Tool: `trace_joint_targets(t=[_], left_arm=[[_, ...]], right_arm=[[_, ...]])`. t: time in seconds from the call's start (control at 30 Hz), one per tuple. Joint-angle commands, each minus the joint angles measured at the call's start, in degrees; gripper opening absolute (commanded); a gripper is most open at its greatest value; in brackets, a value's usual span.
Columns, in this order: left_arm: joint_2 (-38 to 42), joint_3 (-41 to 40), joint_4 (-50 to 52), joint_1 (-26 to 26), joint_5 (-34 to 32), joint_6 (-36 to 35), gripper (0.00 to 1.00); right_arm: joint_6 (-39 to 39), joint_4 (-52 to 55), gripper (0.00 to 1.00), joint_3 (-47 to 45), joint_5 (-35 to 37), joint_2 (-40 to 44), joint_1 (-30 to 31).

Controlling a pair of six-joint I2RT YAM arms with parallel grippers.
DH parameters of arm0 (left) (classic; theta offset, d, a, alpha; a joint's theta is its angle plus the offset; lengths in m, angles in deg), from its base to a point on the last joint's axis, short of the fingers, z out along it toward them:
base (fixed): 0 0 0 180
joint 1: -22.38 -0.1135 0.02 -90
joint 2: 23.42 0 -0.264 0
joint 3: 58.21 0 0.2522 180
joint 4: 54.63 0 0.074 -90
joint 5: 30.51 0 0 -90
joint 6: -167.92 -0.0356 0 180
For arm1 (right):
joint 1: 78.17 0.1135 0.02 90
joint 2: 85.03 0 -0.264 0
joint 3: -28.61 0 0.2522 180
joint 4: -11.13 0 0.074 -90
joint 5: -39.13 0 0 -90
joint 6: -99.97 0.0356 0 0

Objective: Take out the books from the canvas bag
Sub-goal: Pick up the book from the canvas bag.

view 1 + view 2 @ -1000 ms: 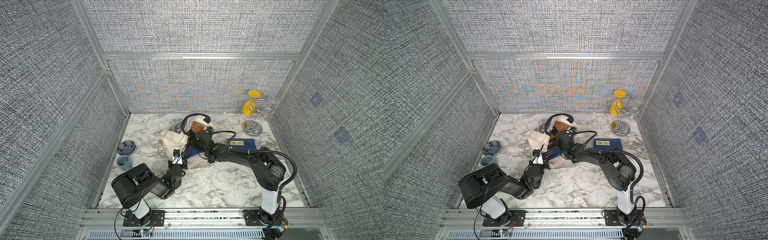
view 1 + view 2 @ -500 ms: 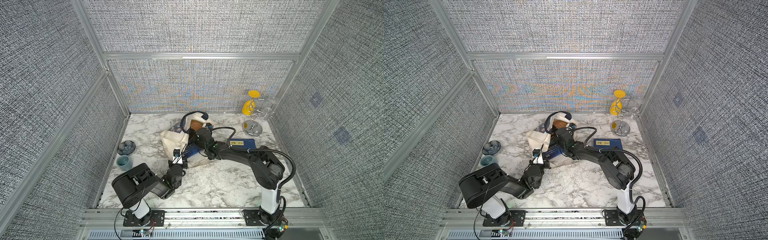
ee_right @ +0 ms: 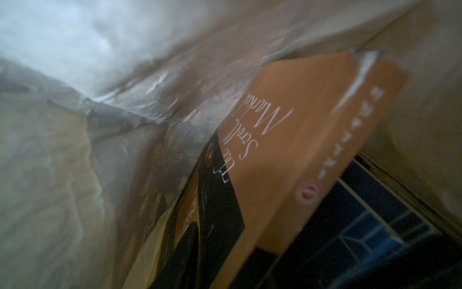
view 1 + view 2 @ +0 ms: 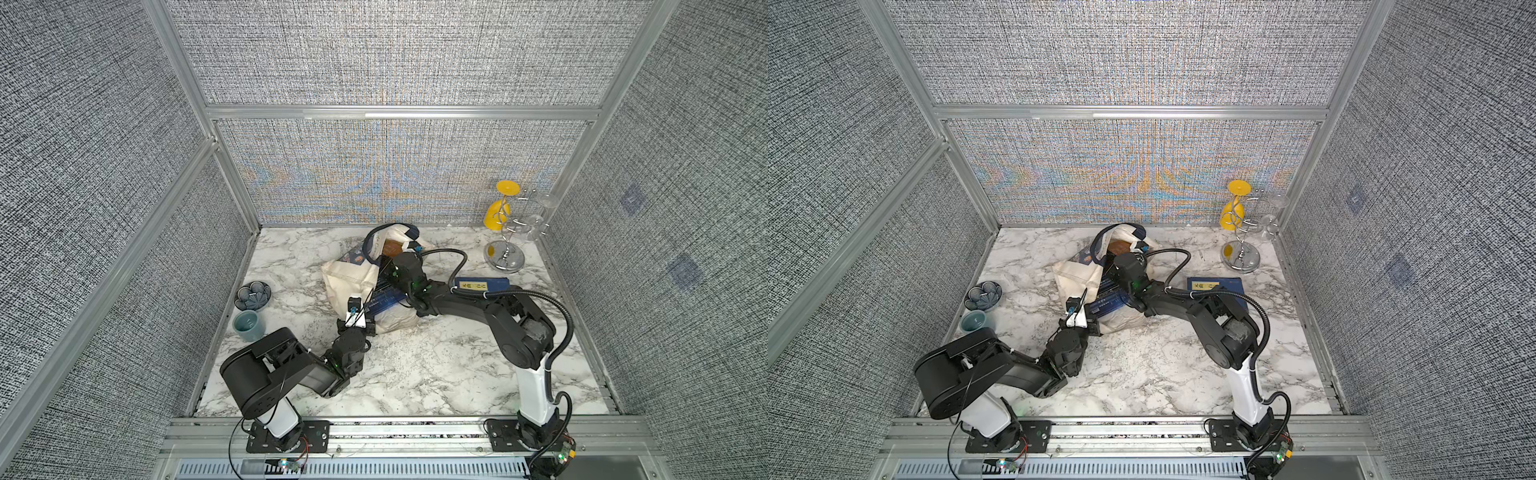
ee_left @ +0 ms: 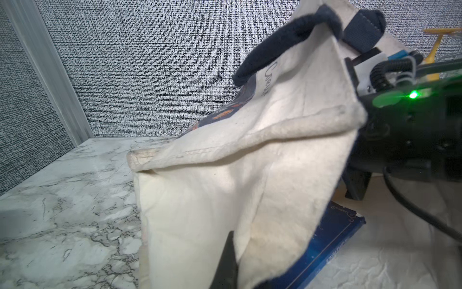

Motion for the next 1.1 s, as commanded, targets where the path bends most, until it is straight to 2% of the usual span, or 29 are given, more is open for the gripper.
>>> trace_joint_targets(t=[0.0,0.17,0.33,0.53,0.73,1.07], left_arm=[[-0.3,0.9,-2.4,0.1,4.0,-1.8,0.00],[-3.4,2.9,-2.4,0.1,3.7,-3.7,0.00],[-3.8,3.2,-2.4,0.1,3.2,-4.4,0.00],[-1.9,2.4,-2.4,0.1,4.3,-4.3,0.00],[-0.2,1.5,-2.4,0.1,4.5,-1.9,0.00],[2.9,-0.2,-2.4,0.1,2.4,-0.9,0.00]], right_arm=[[0.3,-2.8,0.29,-0.3,0.7,0.8,0.2],[-0.5,-2.0,0.11,-2.4,0.6,3.5,0.2],[-1.0,-2.0,0.00,-3.9,-1.9,5.6,0.7],[-2.2,-3.0,0.00,-9.4,-0.4,11.4,1.7],[-8.5,0.1,0.00,-11.6,-1.3,17.1,3.3],[-16.6,5.8,0.00,-13.6,-6.0,24.5,4.1]])
